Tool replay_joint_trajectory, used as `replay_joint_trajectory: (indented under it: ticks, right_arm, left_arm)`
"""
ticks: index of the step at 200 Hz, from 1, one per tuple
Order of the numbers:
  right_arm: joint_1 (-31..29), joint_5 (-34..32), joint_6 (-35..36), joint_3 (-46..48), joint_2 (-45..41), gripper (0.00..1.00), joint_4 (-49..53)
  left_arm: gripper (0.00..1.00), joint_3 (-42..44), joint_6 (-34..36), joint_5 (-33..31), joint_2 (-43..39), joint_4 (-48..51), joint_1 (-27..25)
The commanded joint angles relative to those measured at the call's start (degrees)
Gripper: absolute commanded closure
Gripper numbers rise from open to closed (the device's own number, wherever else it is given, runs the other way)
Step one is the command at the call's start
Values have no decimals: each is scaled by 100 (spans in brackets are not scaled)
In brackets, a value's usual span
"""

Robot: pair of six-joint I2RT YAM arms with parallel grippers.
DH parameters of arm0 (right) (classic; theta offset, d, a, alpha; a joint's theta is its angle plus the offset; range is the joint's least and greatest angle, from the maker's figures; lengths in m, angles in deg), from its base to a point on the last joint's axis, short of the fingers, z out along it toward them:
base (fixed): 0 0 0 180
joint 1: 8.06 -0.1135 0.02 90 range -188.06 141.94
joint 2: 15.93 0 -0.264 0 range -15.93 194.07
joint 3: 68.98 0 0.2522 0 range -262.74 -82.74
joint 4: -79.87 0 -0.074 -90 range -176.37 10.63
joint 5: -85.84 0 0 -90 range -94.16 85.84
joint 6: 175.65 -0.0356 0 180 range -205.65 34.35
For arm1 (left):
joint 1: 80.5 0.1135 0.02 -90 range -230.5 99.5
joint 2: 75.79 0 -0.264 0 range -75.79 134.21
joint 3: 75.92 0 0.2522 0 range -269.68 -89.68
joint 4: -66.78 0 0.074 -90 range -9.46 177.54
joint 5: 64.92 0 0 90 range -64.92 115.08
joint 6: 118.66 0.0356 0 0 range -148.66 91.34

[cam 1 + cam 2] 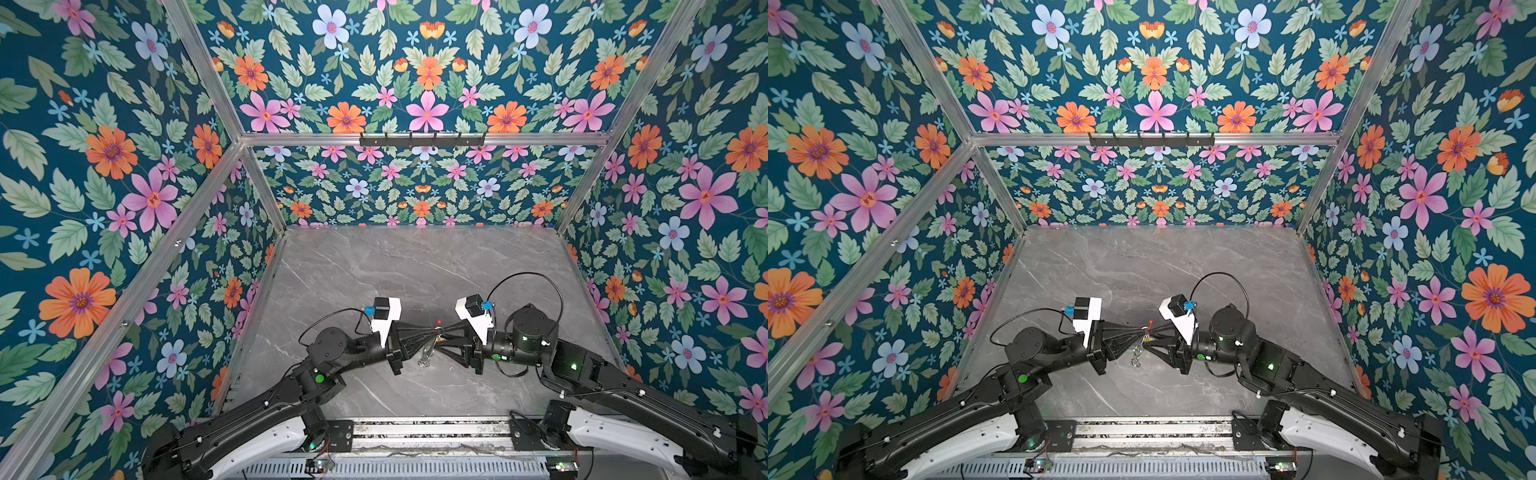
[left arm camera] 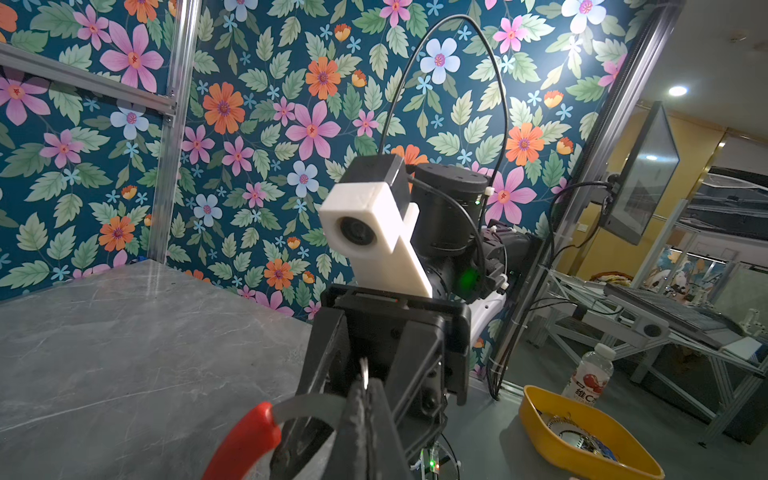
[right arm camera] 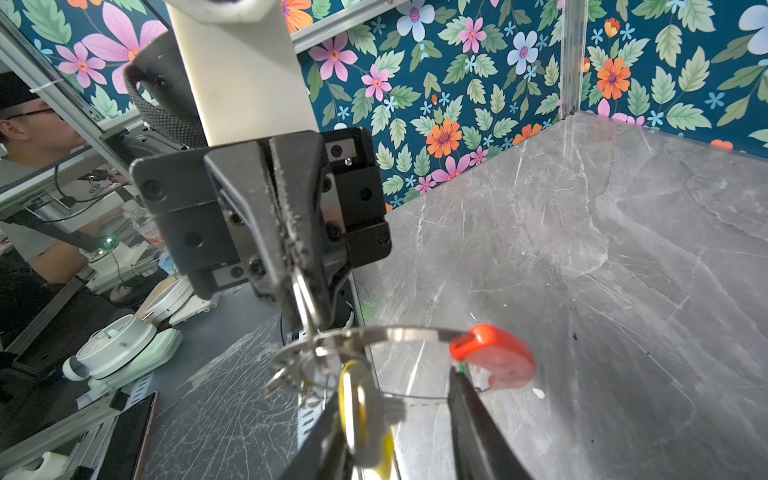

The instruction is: Remove the keys from the keyring

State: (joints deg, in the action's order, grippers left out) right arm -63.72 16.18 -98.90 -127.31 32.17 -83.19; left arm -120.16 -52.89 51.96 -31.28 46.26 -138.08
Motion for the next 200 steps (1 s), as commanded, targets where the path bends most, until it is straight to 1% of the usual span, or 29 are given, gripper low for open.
replay_joint_trajectory:
  ticks: [1,41,73,106,200]
  right_arm:
    - [-2,5,97,-33,-15,77,-122]
    - [-6,-64,104,-79,-150,100,291]
    - [-3,-191,104,-283,-210,100,797]
    - [-6,-329,86,-451,-191,100,1090]
    - [-3,-800,82,-677,-210,100,1326]
  left_arm:
    - [100,-11,-99,46,-12,-307,0]
    - [100,-55,-45,74,-64,-63,1]
    - [100,-196,56,92,-90,351,1]
    - [100,-304,186,51,-153,745,1]
    - [100,-691,377,-456,29,1793,-7]
